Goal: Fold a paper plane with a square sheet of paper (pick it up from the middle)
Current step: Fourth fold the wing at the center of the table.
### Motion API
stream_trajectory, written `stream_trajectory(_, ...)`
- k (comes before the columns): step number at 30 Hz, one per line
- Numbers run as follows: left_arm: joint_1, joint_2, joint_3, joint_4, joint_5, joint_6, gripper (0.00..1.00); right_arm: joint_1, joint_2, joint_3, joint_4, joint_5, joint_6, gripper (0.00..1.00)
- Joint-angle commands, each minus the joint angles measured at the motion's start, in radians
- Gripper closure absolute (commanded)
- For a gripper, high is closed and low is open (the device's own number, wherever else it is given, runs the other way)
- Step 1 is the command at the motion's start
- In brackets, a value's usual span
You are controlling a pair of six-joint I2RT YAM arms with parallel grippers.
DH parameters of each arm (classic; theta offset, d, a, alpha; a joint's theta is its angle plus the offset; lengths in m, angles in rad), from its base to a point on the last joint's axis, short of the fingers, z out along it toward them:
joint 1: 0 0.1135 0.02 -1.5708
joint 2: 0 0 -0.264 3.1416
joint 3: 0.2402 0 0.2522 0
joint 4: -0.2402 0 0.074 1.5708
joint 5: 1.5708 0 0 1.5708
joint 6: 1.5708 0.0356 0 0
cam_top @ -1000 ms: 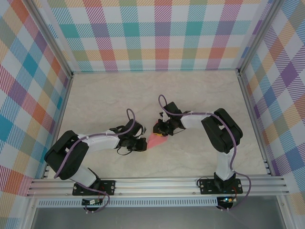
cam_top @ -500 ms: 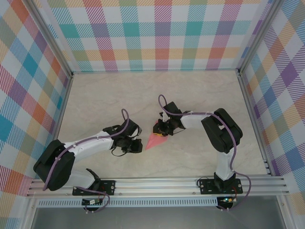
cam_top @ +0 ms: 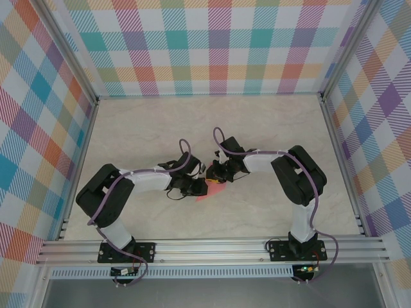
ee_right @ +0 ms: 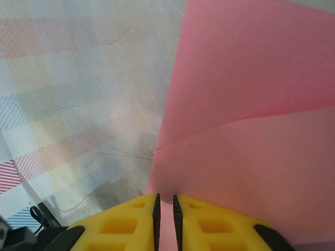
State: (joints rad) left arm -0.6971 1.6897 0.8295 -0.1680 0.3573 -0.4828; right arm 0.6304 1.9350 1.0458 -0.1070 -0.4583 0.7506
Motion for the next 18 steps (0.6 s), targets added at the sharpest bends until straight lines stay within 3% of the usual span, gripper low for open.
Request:
stream_trajectory(1, 0.008, 0.01, -0.002, -0.033, -0.051, 0.005, 0.88, 0.002, 0.085, -0.034, -0.092, 0.111, -0.014, 0.81)
stream_trajectory(11, 0.008, -0.04, -0.144, -0.045, -0.135, 0.012, 0.96, 0.002, 0.047, 0.017, -0.111, 0.113, -0.038, 0.81)
stream_trajectory(18, 0.008, -0.015, -0.138, -0.03, -0.133, 0.008, 1.0, 0.004, -0.084, -0.026, -0.014, 0.026, -0.031, 0.83)
